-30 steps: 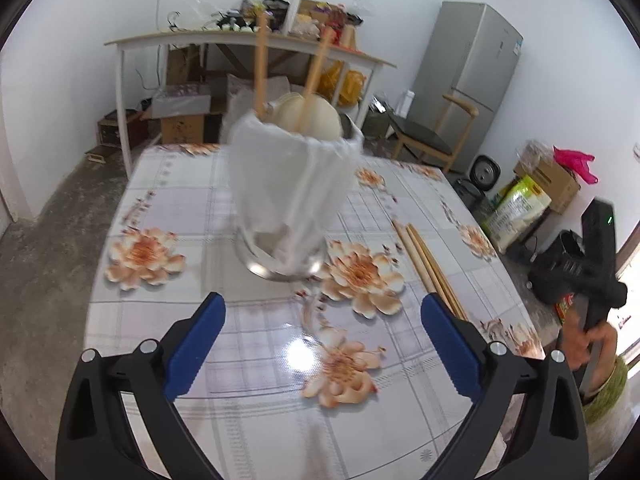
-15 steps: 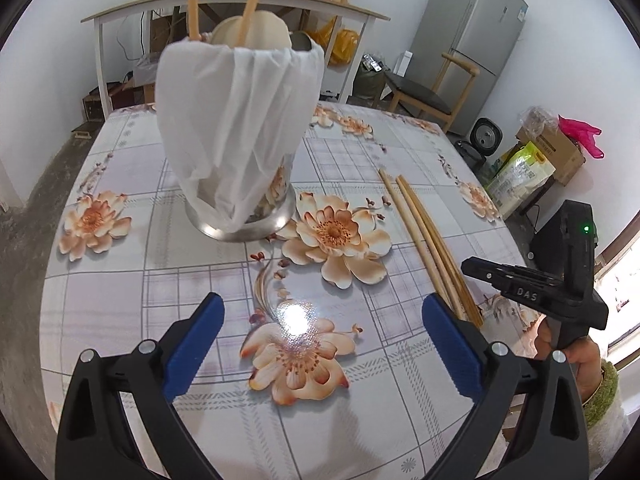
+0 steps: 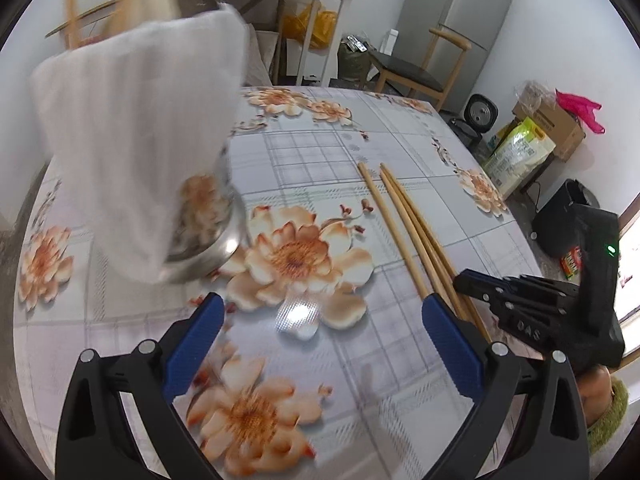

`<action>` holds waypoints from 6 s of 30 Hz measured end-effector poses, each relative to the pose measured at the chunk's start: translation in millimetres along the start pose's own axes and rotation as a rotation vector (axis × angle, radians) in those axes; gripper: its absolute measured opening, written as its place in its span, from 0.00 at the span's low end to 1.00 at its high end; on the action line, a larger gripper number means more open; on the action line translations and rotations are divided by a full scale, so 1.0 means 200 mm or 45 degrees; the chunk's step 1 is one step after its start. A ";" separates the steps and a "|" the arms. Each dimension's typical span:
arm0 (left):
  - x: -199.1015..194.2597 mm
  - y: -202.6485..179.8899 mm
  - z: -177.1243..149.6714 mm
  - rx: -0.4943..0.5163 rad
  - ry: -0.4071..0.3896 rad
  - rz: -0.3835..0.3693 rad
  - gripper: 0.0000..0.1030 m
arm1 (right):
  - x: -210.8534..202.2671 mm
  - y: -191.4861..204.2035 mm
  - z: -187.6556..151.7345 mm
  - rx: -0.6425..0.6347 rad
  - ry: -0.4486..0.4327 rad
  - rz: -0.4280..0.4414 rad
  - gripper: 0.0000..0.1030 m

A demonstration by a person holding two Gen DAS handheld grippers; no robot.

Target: Organize utensils

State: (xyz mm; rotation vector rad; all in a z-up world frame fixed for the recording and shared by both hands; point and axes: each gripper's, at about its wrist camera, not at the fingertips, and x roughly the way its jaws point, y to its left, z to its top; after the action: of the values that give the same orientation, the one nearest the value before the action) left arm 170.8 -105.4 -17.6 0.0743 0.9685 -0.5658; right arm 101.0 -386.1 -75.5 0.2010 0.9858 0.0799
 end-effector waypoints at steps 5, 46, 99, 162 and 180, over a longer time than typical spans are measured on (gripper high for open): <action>0.17 -0.14 0.10 0.106 0.024 0.079 0.94 | -0.02 -0.09 -0.01 0.087 -0.010 -0.015 0.04; 0.40 -0.28 0.17 0.168 0.068 0.022 0.29 | -0.05 -0.21 -0.05 0.243 -0.052 0.089 0.04; -0.04 0.06 -0.21 -0.073 0.169 -0.027 0.29 | -0.20 -0.04 -0.14 0.157 0.089 0.091 0.15; -0.14 0.01 0.02 0.063 -0.097 0.118 0.06 | -0.43 0.06 0.17 0.077 -0.195 0.041 0.04; -0.96 0.09 0.02 -0.050 -0.551 -0.011 0.06 | -0.89 0.36 0.22 0.027 -0.473 0.214 0.04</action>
State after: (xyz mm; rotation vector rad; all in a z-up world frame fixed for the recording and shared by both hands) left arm 98.5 -10.6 135.1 -0.0858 0.5584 -0.5420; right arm 42.2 -349.3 108.4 0.3065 0.5986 0.1793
